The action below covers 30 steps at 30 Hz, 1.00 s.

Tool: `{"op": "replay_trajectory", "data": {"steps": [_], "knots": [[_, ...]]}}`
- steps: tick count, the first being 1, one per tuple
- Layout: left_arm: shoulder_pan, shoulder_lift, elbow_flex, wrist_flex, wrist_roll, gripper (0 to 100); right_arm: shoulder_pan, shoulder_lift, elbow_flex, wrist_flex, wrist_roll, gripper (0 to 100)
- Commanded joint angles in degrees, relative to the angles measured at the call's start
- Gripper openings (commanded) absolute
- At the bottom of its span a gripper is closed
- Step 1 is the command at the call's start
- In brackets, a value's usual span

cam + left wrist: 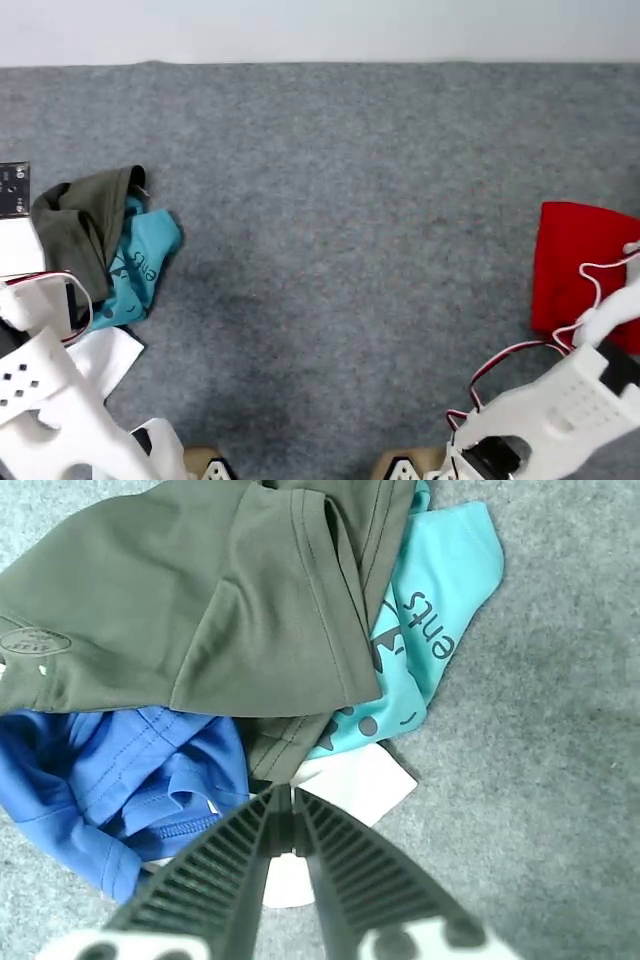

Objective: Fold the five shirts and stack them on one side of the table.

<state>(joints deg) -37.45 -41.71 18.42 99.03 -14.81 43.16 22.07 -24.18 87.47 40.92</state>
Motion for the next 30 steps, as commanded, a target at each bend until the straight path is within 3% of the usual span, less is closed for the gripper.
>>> {"op": "replay_trajectory", "data": {"steps": [1,4,10,20,30], "knots": [[0.18,-1.23,-0.13,1.32,-0.62,1,-2.77,-4.18,-1.93,7.6,-0.44,0.0],[0.18,-1.23,-0.13,1.32,-0.62,1,-3.21,-4.0,-1.58,10.07,-0.79,5.2],[0.18,-1.23,-0.13,1.32,-0.62,1,-6.46,-1.63,-0.97,8.4,-1.49,5.2],[0.18,-1.32,-0.4,1.41,-0.62,1,-6.11,9.1,-0.97,5.93,-11.08,1.0],[0.18,-1.23,-0.13,1.41,-0.62,1,-12.35,14.64,-0.97,8.22,-15.47,1.0]]}}
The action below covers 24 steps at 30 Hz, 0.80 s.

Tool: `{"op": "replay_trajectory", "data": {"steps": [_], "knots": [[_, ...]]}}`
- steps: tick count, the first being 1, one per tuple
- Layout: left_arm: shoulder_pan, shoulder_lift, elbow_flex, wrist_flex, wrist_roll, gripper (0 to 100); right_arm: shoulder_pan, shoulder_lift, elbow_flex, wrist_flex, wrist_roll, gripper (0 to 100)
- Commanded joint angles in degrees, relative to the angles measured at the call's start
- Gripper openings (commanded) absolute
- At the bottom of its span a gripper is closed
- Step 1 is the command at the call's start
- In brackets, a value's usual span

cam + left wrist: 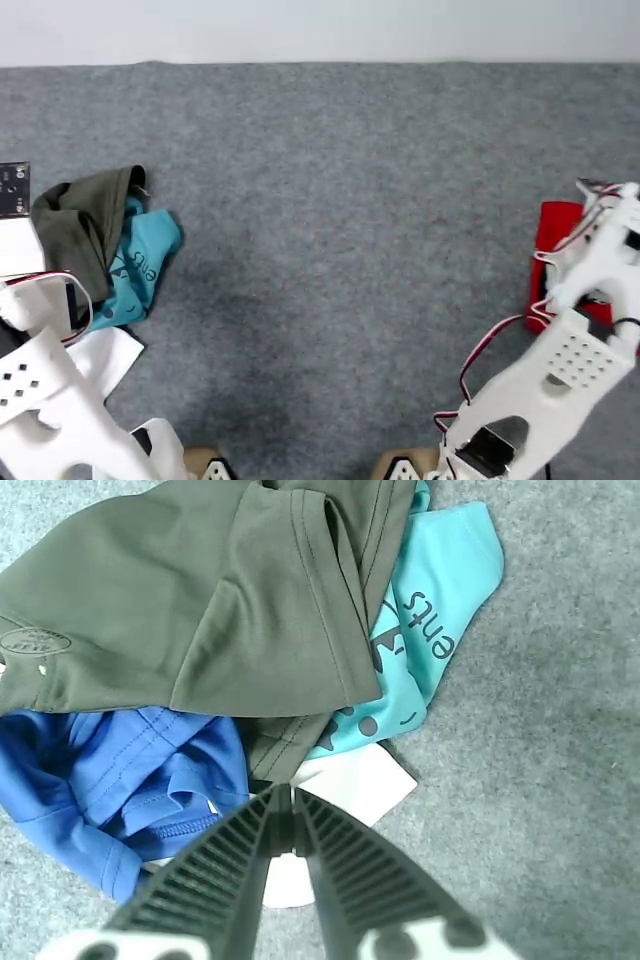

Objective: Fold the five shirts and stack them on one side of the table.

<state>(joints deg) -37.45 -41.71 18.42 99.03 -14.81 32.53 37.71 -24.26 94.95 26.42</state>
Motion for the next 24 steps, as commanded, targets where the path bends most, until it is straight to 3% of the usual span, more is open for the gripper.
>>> {"op": "replay_trajectory", "data": {"steps": [1,12,24], "knots": [[0.18,-1.23,-0.13,1.41,-0.62,1,-1.71,-1.54,-0.88,0.84,-0.97,1.0],[0.18,-1.23,-0.13,1.32,-0.62,1,4.09,-13.49,-1.05,4.53,4.48,1.0],[0.18,-1.23,-0.13,1.32,-0.62,1,-0.66,0.84,-1.23,5.93,-0.09,1.0]]}}
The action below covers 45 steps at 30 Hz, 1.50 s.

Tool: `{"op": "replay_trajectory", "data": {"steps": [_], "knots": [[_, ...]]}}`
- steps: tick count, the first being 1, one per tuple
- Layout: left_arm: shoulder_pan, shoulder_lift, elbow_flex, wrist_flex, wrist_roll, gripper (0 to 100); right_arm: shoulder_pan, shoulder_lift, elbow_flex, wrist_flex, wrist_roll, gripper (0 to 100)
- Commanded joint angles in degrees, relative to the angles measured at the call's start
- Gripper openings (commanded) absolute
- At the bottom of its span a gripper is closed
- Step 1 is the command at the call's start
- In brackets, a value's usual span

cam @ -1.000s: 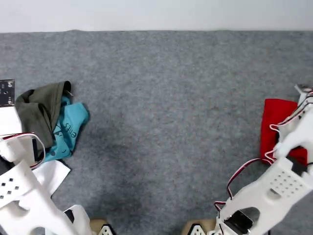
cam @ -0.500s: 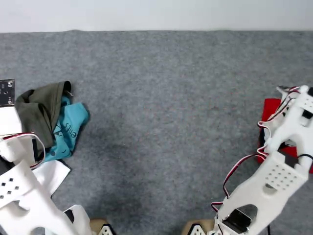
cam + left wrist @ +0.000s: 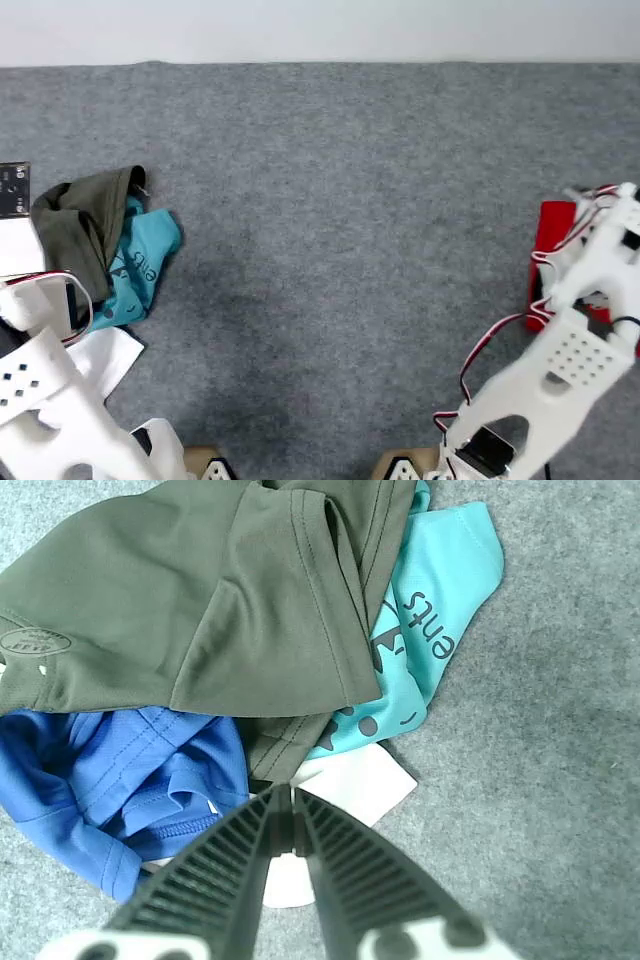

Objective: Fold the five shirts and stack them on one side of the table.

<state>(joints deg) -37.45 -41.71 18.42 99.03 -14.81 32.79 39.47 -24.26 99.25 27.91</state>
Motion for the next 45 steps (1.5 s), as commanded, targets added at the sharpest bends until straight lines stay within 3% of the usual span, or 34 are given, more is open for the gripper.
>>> {"op": "replay_trajectory", "data": {"steps": [1,10,15,19,23,30,37,45], "knots": [[0.18,-1.32,-0.13,1.32,-0.62,1,-0.84,-1.89,-1.23,2.33,-1.58,1.0],[0.26,-5.45,-0.13,1.32,-0.88,1,-0.57,-23.52,-0.79,3.56,-1.41,1.0],[-0.18,-6.24,-0.04,1.32,-12.04,1,-3.91,-36.0,5.36,3.65,-1.14,1.3],[-0.18,-3.78,-0.04,1.14,-13.8,9,-8.84,-47.08,18.55,3.65,-1.23,1.5],[-0.18,2.37,1.63,0.88,-13.71,18,-13.67,-56.75,32.53,3.65,-1.49,1.5],[0.09,20.04,-1.54,-4.92,-16.97,21,-15.6,-64.75,48.53,3.38,-1.49,1.3],[0.18,35.87,-11.82,-7.65,-21.1,21,-12.09,-67.47,52.57,3.56,-1.49,1.1],[0.18,48.35,-13.32,-12.4,-21.98,20,-7.08,-67.65,52.84,3.56,-1.49,1.1]]}}
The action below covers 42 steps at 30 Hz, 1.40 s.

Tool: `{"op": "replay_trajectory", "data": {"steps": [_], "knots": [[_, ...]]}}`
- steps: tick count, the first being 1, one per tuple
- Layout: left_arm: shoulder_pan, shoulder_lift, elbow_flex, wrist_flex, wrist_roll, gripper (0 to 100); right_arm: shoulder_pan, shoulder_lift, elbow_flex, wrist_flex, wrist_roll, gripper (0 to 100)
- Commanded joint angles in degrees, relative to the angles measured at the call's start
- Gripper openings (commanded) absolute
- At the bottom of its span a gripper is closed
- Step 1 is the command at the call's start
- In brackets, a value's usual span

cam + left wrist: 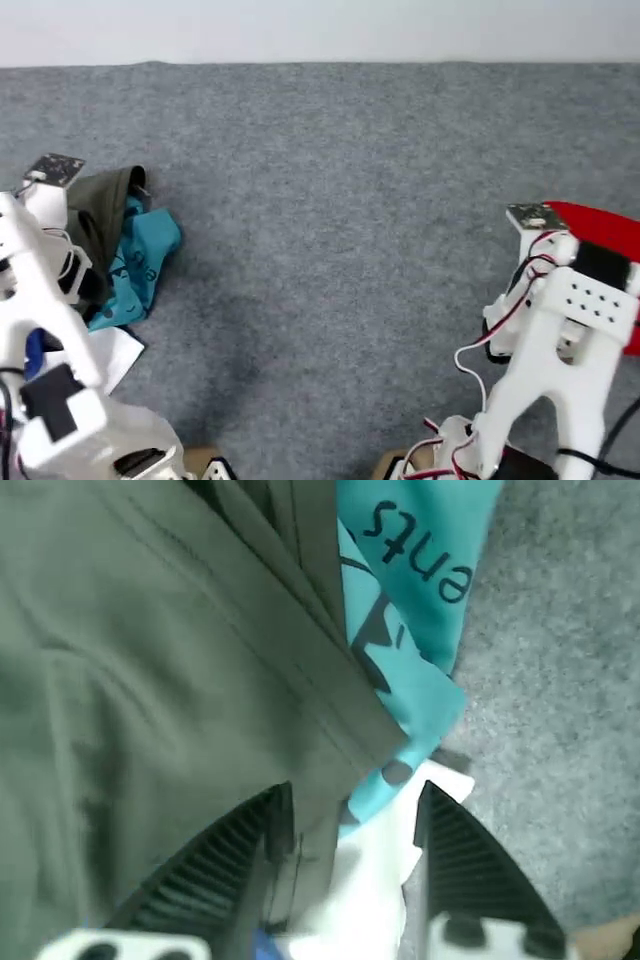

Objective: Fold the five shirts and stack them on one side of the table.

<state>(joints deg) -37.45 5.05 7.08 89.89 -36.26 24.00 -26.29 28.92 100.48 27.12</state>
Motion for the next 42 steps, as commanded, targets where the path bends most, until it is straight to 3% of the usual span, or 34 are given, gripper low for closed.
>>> {"op": "replay_trajectory", "data": {"steps": [1,4,9,21,24,34,42], "knots": [[0.18,2.46,-1.98,-4.75,-0.35,20,1.89,-1.89,-0.35,2.33,-0.7,1.1],[0.09,3.6,-1.98,-9.05,1.67,17,1.89,-1.89,-0.35,2.33,-0.7,1.1],[0.88,0.62,-1.98,-12.92,2.99,0,1.89,-1.89,-0.35,2.33,-0.7,1.1],[6.24,-16.44,-1.89,-12.66,3.43,0,1.54,-1.89,-0.35,2.33,-4.92,1.1],[9.23,-24.09,-1.89,-13.19,6.86,0,1.63,-1.89,-0.35,2.33,-5.1,1.1],[31.74,-45.45,-1.89,-21.36,22.51,0,1.8,-1.98,-0.35,2.42,-5.1,1.1],[55.03,-48.53,-1.71,-21.89,24.44,0,1.8,-1.98,-0.35,2.42,-5.1,1.0]]}}
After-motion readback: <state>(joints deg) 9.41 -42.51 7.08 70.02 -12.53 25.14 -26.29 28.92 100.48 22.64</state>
